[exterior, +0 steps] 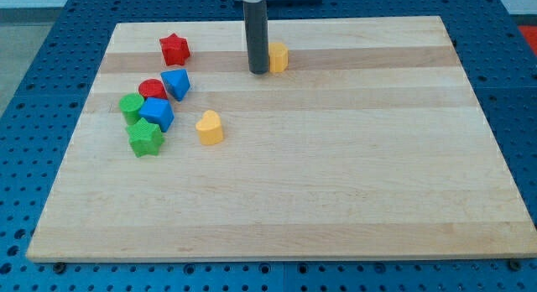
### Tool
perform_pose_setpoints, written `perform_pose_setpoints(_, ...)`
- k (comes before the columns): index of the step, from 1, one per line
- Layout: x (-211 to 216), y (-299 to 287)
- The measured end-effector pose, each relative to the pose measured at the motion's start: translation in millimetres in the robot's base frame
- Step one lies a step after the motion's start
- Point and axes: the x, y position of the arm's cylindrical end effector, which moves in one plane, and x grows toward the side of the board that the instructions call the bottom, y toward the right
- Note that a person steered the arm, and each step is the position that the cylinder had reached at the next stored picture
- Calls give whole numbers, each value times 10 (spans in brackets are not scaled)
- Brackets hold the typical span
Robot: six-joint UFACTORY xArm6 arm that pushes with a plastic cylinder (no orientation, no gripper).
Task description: Point your arm closely to the bottom of the yellow hexagon
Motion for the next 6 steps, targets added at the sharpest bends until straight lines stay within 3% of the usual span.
perform_pose_setpoints(2, 783, 9)
perform_pose_setpoints(4, 804, 202)
perform_pose_setpoints(6, 305, 148)
